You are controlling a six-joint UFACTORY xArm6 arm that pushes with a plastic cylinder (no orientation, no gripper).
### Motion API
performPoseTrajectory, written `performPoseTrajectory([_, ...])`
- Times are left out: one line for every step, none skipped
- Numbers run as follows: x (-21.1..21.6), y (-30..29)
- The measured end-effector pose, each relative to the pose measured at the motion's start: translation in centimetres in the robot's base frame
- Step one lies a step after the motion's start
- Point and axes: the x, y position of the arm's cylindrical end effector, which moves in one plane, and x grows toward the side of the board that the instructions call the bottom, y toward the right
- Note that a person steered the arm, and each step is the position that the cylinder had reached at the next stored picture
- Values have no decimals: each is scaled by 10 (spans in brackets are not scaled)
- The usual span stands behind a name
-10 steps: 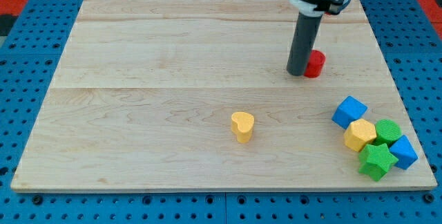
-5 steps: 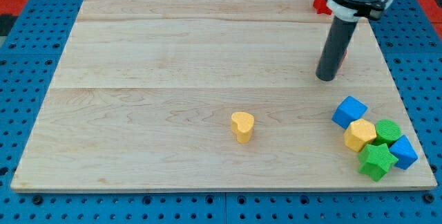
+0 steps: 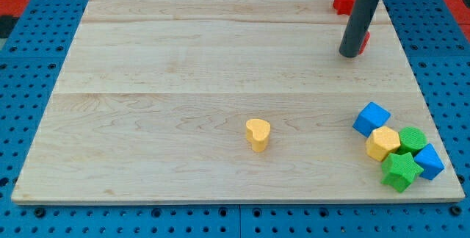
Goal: Push red circle to top right
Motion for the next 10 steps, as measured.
performPoseTrajectory([-25,0])
performPoseTrajectory([-49,1])
performPoseTrajectory([-45,2])
performPoseTrajectory([-27,2])
performPoseTrajectory([-14,2])
performPoseTrajectory([-12,5])
performPoseTrajectory([-27,15])
performPoseTrajectory([-45,20])
performPoseTrajectory([-66,22])
performPoseTrajectory([-85,22])
